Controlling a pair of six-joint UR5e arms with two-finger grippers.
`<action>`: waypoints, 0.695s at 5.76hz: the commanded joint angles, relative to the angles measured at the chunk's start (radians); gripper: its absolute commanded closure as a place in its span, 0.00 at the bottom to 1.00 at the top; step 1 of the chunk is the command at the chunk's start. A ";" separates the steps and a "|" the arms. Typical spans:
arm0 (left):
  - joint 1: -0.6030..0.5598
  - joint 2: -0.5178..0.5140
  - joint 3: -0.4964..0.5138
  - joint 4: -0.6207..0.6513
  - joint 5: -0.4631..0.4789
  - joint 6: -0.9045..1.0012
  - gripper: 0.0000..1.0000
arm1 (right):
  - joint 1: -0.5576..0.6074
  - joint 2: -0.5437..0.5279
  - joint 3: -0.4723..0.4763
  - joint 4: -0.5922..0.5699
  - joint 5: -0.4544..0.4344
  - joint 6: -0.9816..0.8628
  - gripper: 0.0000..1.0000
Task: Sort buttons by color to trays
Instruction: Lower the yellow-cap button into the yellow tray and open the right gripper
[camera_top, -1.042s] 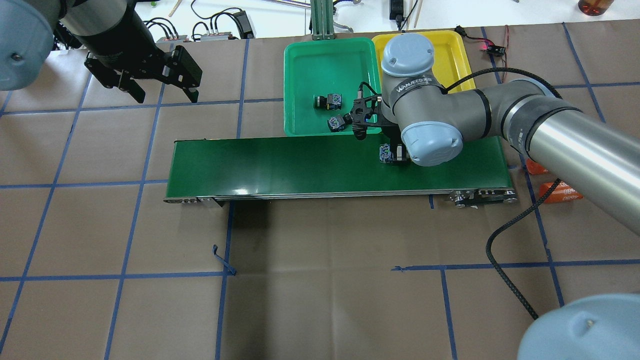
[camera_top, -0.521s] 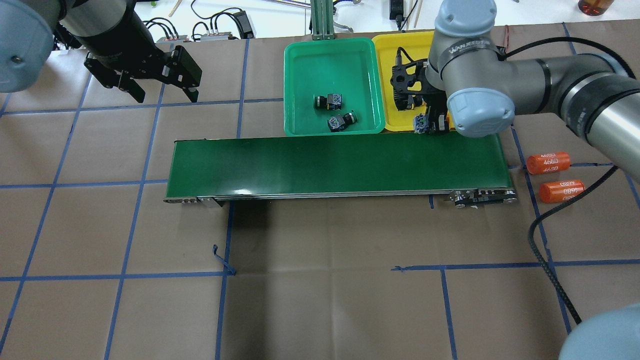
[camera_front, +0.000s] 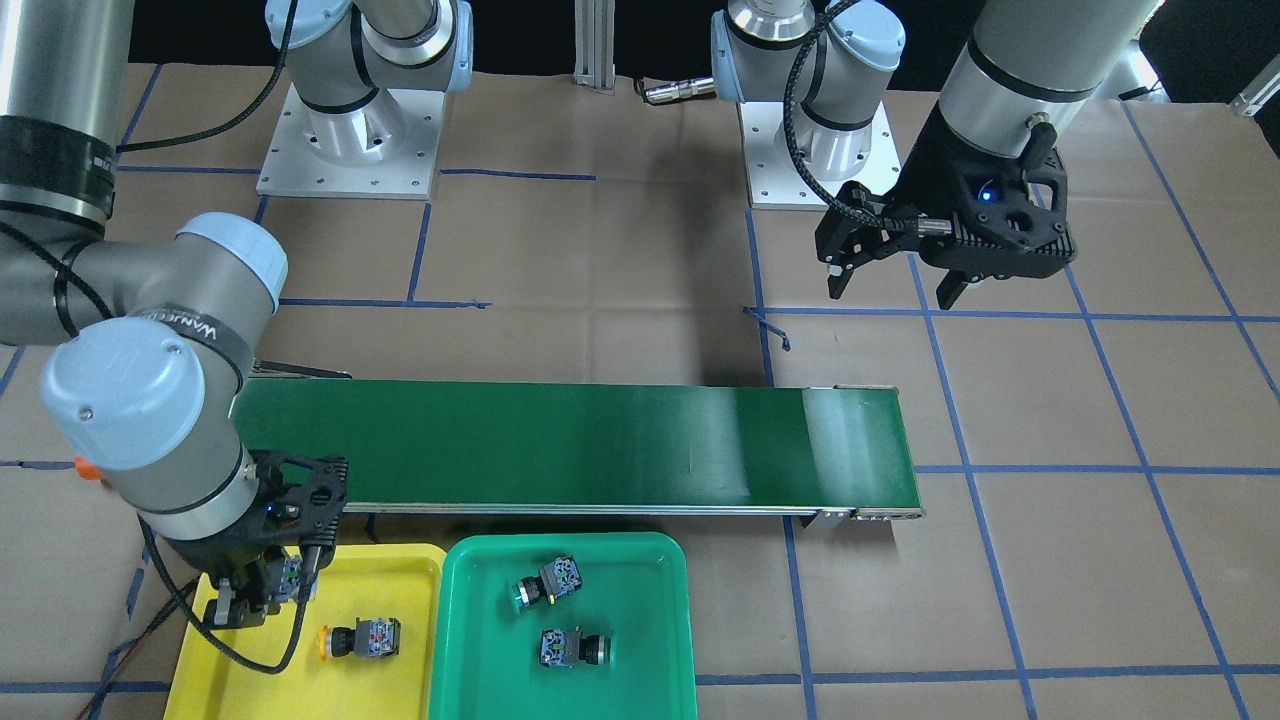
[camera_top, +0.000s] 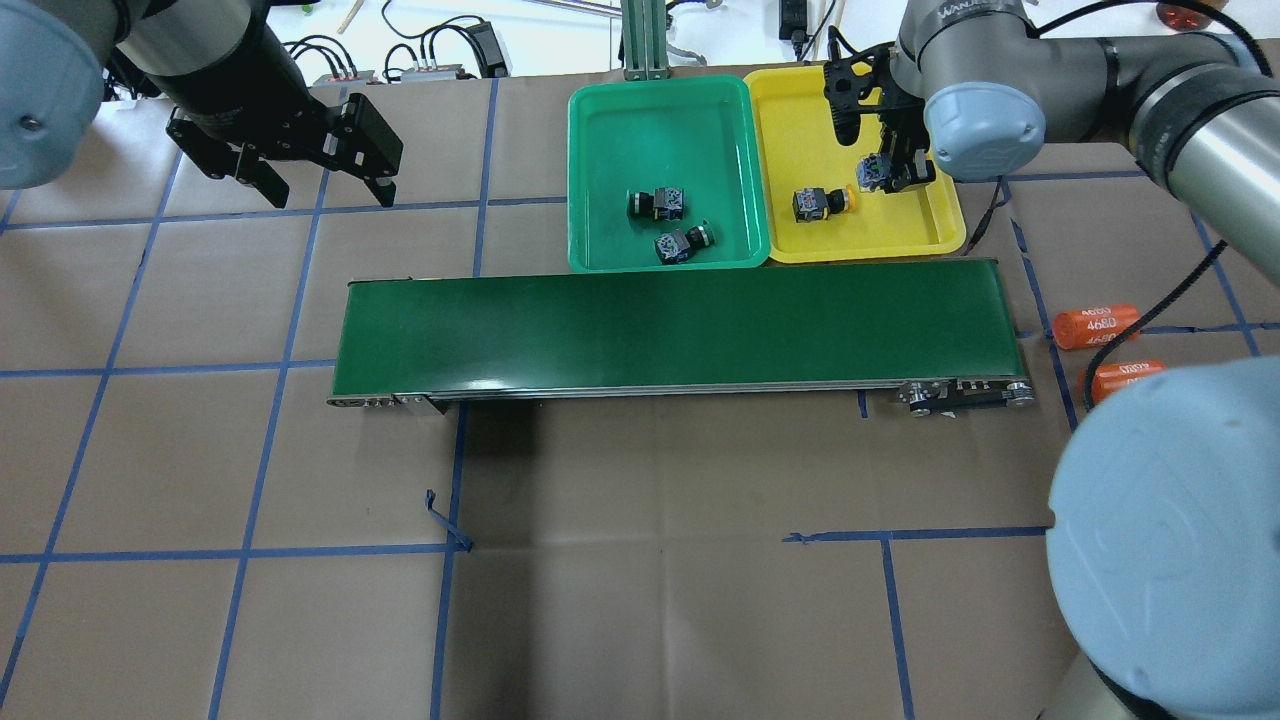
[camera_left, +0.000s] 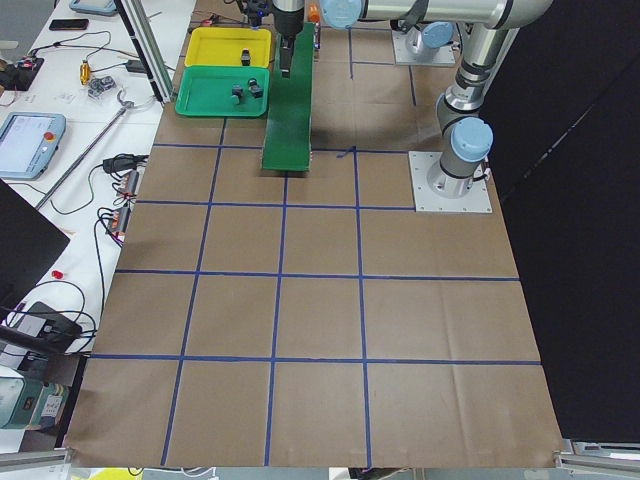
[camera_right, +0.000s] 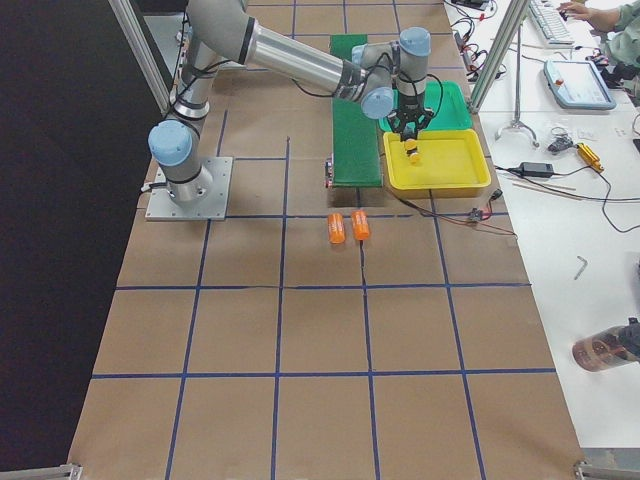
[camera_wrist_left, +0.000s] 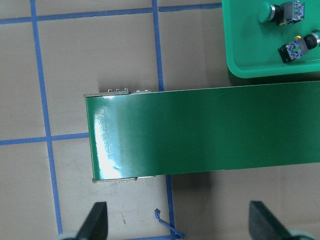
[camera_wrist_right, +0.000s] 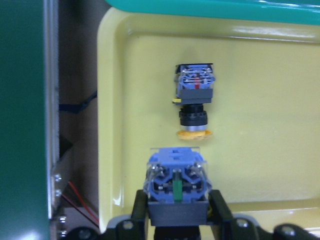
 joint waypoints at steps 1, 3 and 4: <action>0.000 0.001 -0.001 0.000 0.000 0.000 0.02 | -0.006 0.102 -0.058 0.016 0.043 -0.013 0.66; 0.000 0.001 -0.001 0.000 0.000 0.001 0.02 | -0.033 0.089 0.033 0.039 0.043 -0.013 0.23; 0.001 0.001 -0.001 0.000 0.000 0.001 0.02 | -0.051 0.078 0.016 0.066 0.048 -0.017 0.00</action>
